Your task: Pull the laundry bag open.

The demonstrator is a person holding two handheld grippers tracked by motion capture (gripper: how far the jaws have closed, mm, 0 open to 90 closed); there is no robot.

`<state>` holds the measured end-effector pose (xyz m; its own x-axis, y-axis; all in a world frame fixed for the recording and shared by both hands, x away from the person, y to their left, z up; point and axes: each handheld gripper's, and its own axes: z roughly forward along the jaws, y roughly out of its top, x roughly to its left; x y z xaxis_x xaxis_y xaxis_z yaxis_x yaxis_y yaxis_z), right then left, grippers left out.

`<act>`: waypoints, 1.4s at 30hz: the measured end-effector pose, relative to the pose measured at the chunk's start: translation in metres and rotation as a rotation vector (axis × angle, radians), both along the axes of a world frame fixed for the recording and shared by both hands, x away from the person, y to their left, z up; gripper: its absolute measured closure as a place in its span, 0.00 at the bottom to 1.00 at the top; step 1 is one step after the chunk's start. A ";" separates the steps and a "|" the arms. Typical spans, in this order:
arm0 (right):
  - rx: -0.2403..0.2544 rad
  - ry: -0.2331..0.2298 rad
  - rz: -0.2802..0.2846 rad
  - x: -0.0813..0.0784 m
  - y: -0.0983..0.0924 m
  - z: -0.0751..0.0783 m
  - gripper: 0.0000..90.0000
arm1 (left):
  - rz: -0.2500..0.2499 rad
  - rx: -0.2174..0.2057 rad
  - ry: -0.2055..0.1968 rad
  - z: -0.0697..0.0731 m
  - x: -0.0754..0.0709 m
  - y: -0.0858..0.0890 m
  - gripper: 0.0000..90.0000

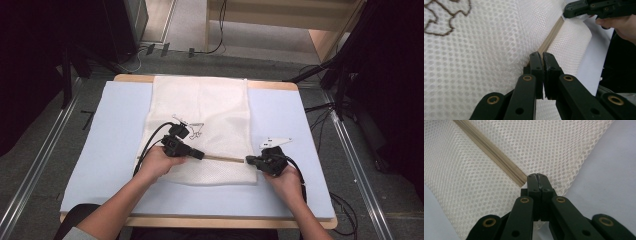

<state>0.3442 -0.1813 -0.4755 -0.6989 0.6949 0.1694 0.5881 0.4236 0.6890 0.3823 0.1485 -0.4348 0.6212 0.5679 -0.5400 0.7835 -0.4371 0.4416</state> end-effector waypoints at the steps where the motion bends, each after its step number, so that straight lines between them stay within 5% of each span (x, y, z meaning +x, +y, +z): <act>1: 0.000 0.001 0.000 0.000 0.000 0.000 1.00 | -0.006 0.007 -0.005 0.000 0.000 0.002 0.99; 8: -0.003 -0.001 -0.002 0.000 0.000 0.000 1.00 | 0.001 0.002 -0.002 0.003 -0.002 0.011 0.99; 17: 0.004 0.002 -0.003 0.000 0.000 0.000 1.00 | 0.051 -0.028 0.000 0.008 -0.006 0.044 0.99; 42: 0.009 0.006 -0.007 0.000 -0.001 0.000 1.00 | 0.047 -0.048 0.017 0.008 -0.005 0.050 0.99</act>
